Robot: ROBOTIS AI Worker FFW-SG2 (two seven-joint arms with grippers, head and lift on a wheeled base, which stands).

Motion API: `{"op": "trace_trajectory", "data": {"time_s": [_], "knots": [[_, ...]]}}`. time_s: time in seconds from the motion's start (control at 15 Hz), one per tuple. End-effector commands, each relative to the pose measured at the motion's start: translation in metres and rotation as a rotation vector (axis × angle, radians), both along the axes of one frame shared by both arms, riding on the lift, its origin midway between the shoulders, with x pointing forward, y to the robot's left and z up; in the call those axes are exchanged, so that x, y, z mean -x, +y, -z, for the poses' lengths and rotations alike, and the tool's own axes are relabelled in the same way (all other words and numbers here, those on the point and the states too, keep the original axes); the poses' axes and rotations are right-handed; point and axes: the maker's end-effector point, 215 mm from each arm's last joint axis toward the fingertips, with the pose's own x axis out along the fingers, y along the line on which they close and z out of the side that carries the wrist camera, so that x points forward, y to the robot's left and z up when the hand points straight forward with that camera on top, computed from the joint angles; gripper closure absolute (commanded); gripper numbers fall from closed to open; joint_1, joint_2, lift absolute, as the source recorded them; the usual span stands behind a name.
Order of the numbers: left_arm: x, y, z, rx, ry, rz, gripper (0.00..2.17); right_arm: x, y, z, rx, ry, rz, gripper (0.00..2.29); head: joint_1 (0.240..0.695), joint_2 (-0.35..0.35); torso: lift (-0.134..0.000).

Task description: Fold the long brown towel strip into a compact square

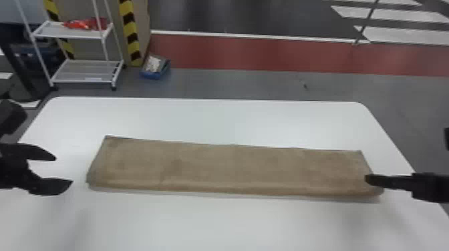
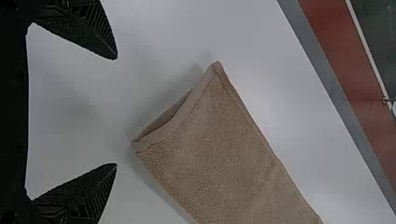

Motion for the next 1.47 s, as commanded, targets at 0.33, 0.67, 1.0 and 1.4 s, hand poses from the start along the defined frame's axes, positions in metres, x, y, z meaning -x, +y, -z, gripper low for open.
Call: {"op": "trace_trajectory", "data": {"time_s": [0.33, 0.67, 1.0, 1.4], "knots": [[0.000, 0.000, 0.004, -0.005, 0.001, -0.010, 0.07, 0.004, -0.003, 0.002, -0.005, 0.000, 0.009, 0.11, 0.695, -0.096, -0.124], [0.001, -0.003, 0.006, 0.001, 0.004, -0.008, 0.08, 0.004, -0.002, 0.003, -0.007, -0.001, 0.007, 0.11, 0.695, -0.100, -0.124], [0.005, -0.012, 0.001, 0.162, 0.050, -0.132, 0.08, 0.004, -0.001, 0.003, -0.008, -0.002, 0.006, 0.11, 0.695, -0.105, -0.124], [-0.007, -0.040, 0.025, 0.258, 0.057, -0.330, 0.09, 0.006, -0.001, 0.006, -0.008, 0.002, 0.007, 0.11, 0.695, -0.119, -0.124]]}}
